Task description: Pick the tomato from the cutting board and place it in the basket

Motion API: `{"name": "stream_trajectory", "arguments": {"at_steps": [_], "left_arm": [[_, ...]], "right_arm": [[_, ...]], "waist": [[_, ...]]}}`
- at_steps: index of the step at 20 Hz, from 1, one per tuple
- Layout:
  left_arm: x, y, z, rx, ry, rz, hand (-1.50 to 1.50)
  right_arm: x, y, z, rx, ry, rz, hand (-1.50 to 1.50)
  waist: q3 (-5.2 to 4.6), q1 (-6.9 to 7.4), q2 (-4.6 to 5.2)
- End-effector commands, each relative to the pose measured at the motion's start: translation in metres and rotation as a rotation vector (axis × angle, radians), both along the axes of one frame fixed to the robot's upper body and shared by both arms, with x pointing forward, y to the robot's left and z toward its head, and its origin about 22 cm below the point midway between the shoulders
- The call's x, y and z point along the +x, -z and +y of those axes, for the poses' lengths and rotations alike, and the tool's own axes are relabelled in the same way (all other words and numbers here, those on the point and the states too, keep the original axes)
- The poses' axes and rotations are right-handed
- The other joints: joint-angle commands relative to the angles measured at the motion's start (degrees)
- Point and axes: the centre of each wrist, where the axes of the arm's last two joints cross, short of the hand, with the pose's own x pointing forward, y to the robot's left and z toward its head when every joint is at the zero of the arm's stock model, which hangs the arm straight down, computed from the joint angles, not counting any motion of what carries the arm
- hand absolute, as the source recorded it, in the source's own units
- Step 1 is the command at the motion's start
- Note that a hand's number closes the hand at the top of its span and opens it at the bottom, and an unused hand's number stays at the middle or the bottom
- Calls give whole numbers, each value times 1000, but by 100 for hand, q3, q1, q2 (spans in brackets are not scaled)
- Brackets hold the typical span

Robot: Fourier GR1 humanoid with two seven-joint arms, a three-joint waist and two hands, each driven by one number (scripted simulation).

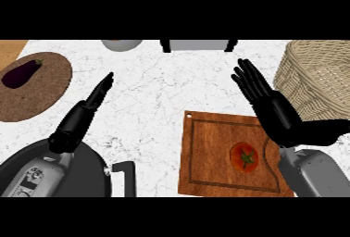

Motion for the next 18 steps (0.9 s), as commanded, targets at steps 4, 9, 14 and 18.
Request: {"name": "stream_trajectory", "arguments": {"at_steps": [4,9,14,18], "left_arm": [[-48,84,25,-89,-287,440,0],[-67,112,47,-130,-422,655,0],[-73,112,51,-147,-458,696,0],[-72,108,50,-150,-493,719,0]], "right_arm": [[-2,-33,16,89,-164,-208,150],[-36,-31,55,-10,-484,-368,150],[-67,-5,70,-217,-327,-416,-150],[-54,-22,38,-550,-118,-516,-150]], "waist": [[-18,218,-39],[-22,266,-52],[-37,39,-137],[-56,-123,-211]]}}
